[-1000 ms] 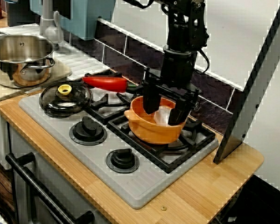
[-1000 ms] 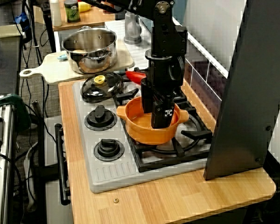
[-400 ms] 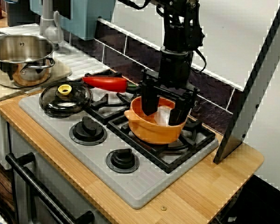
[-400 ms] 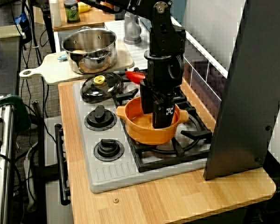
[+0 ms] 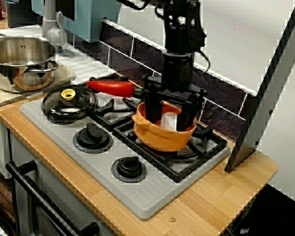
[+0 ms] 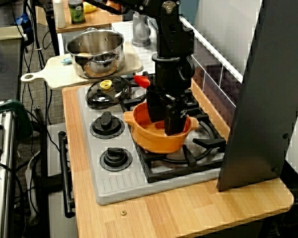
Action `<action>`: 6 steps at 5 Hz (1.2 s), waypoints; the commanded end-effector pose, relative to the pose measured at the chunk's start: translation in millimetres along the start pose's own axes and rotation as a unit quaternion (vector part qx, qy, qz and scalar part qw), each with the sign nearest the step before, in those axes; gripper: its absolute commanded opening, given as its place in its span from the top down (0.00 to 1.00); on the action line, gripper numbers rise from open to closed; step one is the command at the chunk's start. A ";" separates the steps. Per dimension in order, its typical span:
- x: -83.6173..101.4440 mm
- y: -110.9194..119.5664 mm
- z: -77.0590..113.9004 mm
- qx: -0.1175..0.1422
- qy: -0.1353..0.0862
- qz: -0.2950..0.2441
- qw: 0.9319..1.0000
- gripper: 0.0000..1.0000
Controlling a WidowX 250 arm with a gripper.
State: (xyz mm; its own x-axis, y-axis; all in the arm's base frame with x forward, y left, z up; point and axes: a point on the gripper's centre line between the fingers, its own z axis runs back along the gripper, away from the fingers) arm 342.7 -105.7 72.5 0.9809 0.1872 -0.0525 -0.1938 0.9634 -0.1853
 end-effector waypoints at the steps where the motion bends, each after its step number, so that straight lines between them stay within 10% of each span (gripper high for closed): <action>1: 8.6 6.1 16.5 -0.042 -0.009 0.056 0.997 0.00; 6: 5.1 20.3 18.5 -0.096 0.010 0.107 0.990 0.00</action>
State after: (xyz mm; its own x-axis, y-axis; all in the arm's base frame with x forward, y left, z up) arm 340.9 -86.3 71.1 0.9114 0.3704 -0.1795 -0.4106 0.8490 -0.3326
